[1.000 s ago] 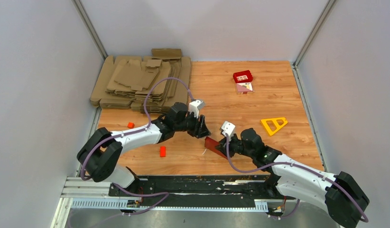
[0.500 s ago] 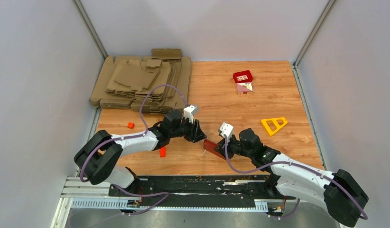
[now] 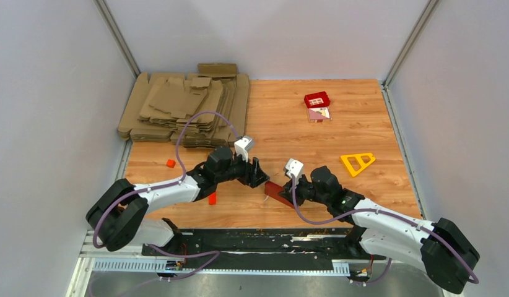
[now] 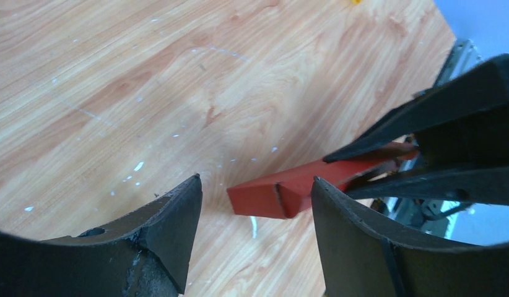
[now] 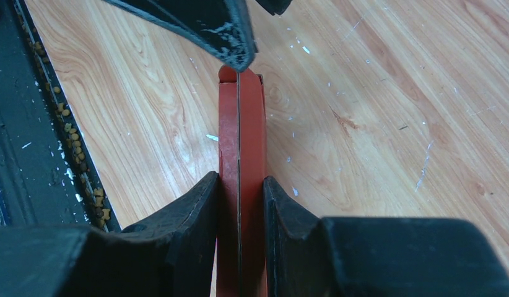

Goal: Fold the paper box

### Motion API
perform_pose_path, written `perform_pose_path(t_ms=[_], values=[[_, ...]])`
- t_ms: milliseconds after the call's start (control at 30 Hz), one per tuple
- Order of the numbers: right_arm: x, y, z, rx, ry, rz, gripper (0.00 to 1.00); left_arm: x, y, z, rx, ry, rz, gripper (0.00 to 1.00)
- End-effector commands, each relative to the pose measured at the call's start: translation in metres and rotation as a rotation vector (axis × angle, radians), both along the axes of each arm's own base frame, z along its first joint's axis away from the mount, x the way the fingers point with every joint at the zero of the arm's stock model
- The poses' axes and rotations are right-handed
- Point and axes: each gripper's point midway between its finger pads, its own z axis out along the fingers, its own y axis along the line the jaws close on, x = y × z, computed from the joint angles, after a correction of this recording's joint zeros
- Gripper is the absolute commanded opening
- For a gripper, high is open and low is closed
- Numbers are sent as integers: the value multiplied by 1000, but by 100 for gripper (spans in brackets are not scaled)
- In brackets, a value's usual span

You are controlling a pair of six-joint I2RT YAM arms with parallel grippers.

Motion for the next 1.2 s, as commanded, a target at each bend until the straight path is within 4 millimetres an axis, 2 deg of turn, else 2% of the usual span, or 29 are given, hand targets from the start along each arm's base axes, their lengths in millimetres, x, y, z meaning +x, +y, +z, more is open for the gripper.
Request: perform_pose_path(t_ms=[0, 167, 300, 500, 633, 733, 833, 1033, 1167], values=[[11, 2, 11, 14, -23, -40, 25, -10, -14, 40, -84, -35, -63, 72], [11, 2, 12, 17, -23, -39, 25, -22, -16, 30, -70, 23, -111, 66], [10, 2, 11, 18, -20, -36, 25, -21, -12, 16, -46, 46, -87, 65], [10, 2, 11, 17, -19, -36, 25, -15, -16, 32, -85, 23, -78, 58], [9, 2, 11, 17, -17, -34, 25, -13, -20, 46, -113, 15, -94, 69], [9, 2, 12, 19, -21, -32, 25, -14, -23, 52, -130, 21, -101, 72], [9, 2, 12, 18, -18, -32, 25, -10, -21, 45, -105, 32, -75, 72], [8, 3, 12, 20, -17, -27, 25, -7, -19, 22, -67, 72, -44, 59], [7, 3, 12, 22, -14, -23, 25, -11, -20, 14, -75, 96, -55, 54]])
